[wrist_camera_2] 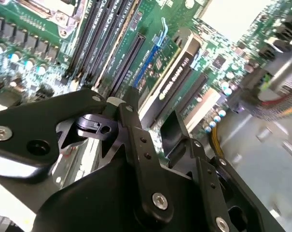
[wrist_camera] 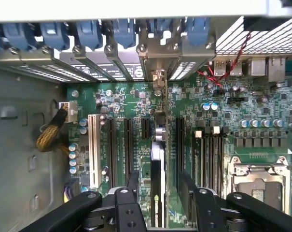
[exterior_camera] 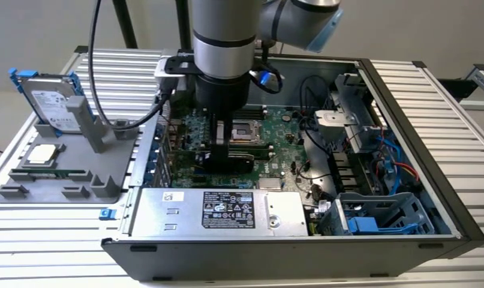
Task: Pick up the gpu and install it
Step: 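Insert the gpu into the slot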
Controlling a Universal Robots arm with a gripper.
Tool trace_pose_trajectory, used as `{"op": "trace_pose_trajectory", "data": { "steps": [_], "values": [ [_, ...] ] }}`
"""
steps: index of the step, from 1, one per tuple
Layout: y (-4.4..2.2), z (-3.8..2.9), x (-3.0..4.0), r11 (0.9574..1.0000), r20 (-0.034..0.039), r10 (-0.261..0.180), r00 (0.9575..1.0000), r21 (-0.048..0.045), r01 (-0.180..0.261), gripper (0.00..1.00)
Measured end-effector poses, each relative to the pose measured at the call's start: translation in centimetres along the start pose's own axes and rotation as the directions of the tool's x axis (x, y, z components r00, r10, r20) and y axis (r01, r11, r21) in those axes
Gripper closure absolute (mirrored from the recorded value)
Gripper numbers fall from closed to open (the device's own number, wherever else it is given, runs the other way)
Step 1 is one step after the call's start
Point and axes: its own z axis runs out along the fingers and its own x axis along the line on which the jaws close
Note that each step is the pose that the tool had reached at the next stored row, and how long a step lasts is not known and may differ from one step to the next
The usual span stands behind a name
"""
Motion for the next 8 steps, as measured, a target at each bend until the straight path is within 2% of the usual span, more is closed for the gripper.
{"op": "trace_pose_trajectory", "data": {
  "steps": [3,6,7,8],
  "values": [
    [0.01,-1.31,0.03,1.0,0.0003,0.0,1.0,0.0001,0.0,0.0],
    [0.01,-1.99,0.03,1.0,-0.0002,0.0,1.0,0.0001,0.0,0.0],
    [0.01,-1.98,0.03,1.0,-0.0004,0.0,1.0,0.0003,0.0,1.0],
    [0.02,-1.99,0.04,1.0,-0.0011,0.0,1.0,0.0002,0.0,1.0]
  ]
}}
